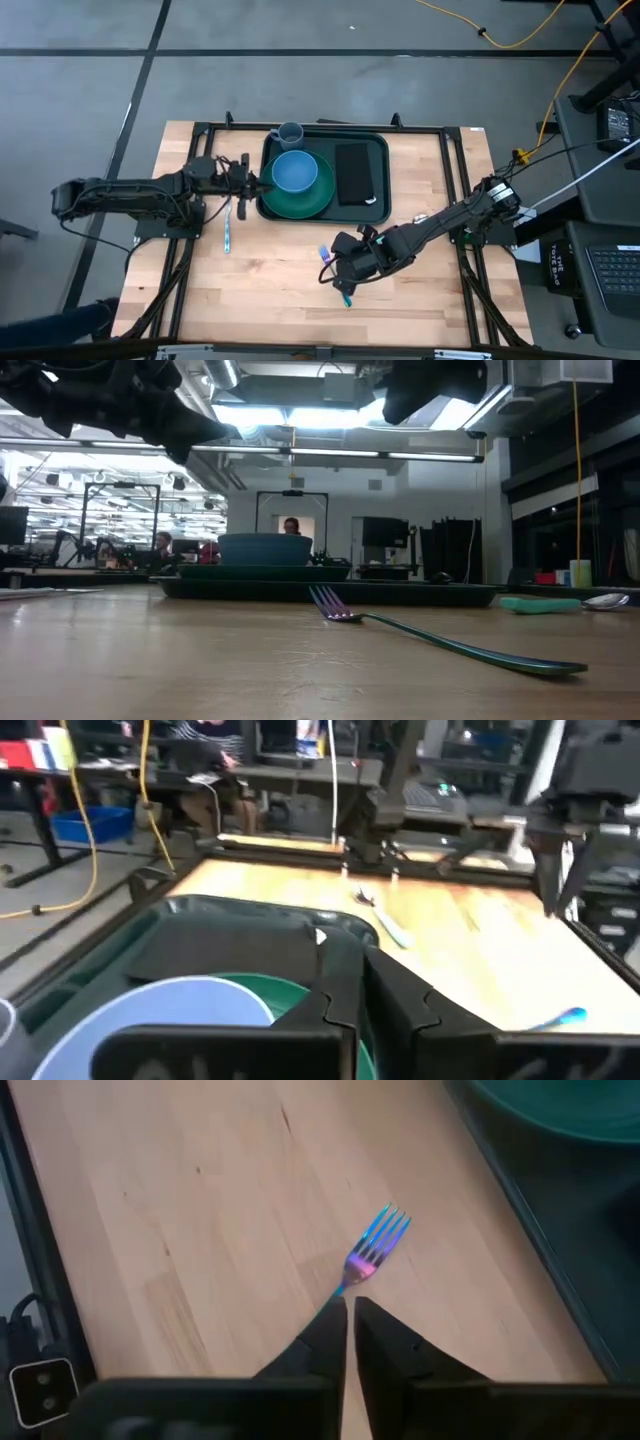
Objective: Set up tray
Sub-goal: Put the purple fork on top of the black napkin
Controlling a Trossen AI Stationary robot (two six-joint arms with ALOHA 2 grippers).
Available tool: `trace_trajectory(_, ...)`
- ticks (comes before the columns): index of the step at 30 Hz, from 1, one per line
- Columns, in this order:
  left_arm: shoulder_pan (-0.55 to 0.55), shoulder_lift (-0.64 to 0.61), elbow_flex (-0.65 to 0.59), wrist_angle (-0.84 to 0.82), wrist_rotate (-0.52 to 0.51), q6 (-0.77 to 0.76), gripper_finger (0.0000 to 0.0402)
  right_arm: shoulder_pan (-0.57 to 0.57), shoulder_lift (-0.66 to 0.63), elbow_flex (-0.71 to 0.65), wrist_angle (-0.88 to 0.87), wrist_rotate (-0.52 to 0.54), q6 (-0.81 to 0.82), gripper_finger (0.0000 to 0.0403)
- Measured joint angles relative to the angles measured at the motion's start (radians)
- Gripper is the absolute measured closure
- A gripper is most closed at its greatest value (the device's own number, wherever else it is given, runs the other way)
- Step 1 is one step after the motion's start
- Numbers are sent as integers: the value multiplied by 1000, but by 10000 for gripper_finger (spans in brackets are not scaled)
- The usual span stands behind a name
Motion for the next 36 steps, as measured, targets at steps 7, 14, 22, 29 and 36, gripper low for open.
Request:
trace_trajectory(7, -104, 0, 0, -6, -159, 40, 399, -5, 0, 0, 0, 9, -19, 372)
trace_trajectory(14, -243, -2, 0, -6, -260, 112, 399, -11, 0, 0, 0, 11, -23, 372)
trace_trajectory(22, -318, -44, -89, 105, -290, 136, 399, -12, 0, 0, 0, 36, -26, 372)
trace_trajectory(29, -319, -199, -164, 81, -292, 128, 401, -12, 0, 0, 0, 39, -26, 372)
trace_trajectory(36, -319, -324, -164, -48, -290, 100, 400, -26, 13, 0, 1, 27, 9, 371)
